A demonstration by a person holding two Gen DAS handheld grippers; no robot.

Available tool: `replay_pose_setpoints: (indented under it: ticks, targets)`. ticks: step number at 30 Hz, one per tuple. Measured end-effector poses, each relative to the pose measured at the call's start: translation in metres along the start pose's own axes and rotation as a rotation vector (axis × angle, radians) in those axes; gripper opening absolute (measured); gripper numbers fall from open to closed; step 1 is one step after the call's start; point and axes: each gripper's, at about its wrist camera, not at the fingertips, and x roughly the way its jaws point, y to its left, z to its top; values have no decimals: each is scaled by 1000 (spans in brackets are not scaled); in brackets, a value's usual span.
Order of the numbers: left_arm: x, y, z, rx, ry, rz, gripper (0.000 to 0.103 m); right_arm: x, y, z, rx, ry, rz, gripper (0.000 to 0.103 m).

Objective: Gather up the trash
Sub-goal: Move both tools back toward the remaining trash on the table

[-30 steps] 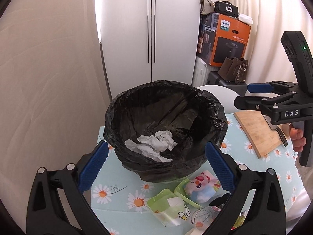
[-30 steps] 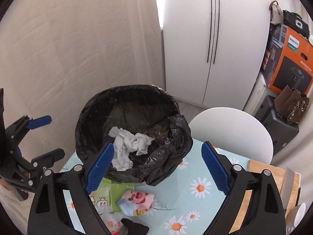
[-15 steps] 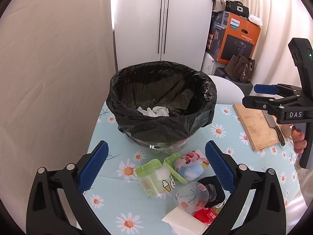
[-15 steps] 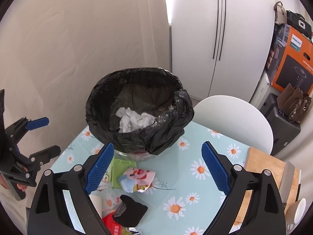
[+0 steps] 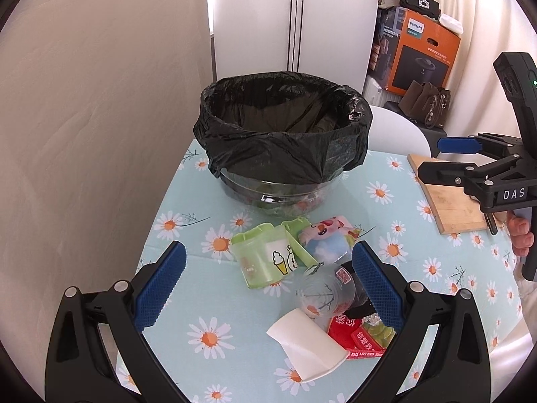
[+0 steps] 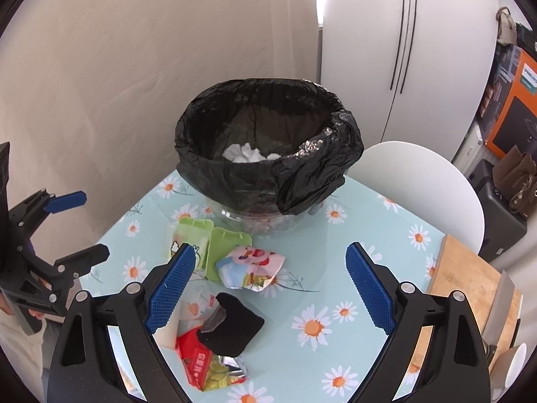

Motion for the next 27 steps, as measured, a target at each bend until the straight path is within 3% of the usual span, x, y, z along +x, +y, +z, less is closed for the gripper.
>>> replay_pose_setpoints:
  ticks: [13, 21, 27]
  targets:
    - [17, -13, -42, -30, 85, -23, 97, 19, 3, -25, -19, 82, 17, 87]
    - [36, -24, -62, 28, 162, -20, 97, 40, 2, -40, -10, 143, 21, 87]
    - [54, -23, -76, 6, 231, -96, 97, 61, 6, -53, -17, 222, 24, 87]
